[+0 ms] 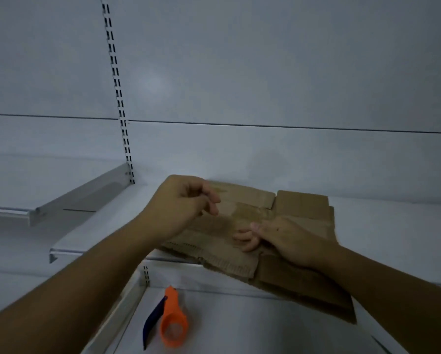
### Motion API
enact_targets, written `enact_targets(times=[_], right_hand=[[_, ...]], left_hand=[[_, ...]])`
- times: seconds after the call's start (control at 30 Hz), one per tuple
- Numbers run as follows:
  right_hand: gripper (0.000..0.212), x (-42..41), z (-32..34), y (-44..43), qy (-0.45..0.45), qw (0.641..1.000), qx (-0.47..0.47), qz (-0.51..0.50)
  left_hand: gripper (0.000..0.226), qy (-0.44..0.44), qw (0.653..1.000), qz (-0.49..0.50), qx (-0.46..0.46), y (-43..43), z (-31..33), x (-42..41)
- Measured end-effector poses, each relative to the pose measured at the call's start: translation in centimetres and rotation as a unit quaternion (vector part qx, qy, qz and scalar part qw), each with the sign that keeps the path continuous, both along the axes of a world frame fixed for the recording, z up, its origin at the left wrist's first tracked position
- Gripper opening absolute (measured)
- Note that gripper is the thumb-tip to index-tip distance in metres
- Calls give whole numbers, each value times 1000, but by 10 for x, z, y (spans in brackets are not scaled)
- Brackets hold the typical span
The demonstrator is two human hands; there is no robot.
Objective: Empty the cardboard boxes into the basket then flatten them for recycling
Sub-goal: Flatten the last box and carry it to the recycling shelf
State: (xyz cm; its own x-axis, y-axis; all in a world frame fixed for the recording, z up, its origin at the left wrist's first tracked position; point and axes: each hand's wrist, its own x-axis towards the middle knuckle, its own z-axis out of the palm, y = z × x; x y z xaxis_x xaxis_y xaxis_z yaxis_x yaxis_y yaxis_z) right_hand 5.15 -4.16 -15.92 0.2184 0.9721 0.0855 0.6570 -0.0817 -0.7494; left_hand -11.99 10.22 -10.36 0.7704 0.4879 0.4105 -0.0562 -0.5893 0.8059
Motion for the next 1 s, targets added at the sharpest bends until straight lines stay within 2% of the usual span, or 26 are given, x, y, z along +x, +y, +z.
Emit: enact_targets(times=[0.1, 0.13, 0.2, 0.27, 0.33, 0.4, 0.47, 0.53, 0.6, 0.7, 0.83, 0.93, 1.0], right_hand=[[33, 6, -6, 3, -11, 998, 24, -58], [36, 11, -8, 1, -42, 996, 35, -73], [43, 23, -12, -10, -180, 978, 63, -88], [38, 40, -9, -25, -330, 932, 91, -118], [43, 65, -7, -43, -382, 899, 107, -187], [53, 99, -14, -59, -396, 860, 49, -319], [72, 124, -18, -66, -330, 814, -127, -461], [83, 136, -23, -67, -232, 788, -230, -522], [87, 139, -25, -65, -199, 787, -231, -537], [86, 139, -21, -64, -174, 789, -201, -554], [82, 137, -15, -68, -143, 798, -160, -563], [76, 132, -11, -74, -113, 820, -136, -544], [67, 128, -7, -81, -67, 844, -92, -524]], left_hand=[[22, 149, 984, 45, 90, 25, -3, 38], [25, 217, 967, 54, 120, 34, -12, 51], [35, 328, 928, 64, 164, 45, -34, 68], [44, 345, 920, 81, 167, 46, -54, 82], [50, 308, 937, 103, 130, 40, -63, 100], [54, 280, 950, 100, 93, 25, -68, 118], [47, 255, 956, 113, 95, 10, -74, 131], [34, 238, 955, 138, 114, 6, -78, 137], [33, 220, 961, 141, 97, 9, -81, 137], [51, 199, 960, 179, 85, 19, -85, 138], [65, 270, 921, 266, 84, 32, -93, 142], [70, 338, 902, 253, 90, 30, -86, 136], [64, 344, 903, 245, 84, 12, -78, 137]])
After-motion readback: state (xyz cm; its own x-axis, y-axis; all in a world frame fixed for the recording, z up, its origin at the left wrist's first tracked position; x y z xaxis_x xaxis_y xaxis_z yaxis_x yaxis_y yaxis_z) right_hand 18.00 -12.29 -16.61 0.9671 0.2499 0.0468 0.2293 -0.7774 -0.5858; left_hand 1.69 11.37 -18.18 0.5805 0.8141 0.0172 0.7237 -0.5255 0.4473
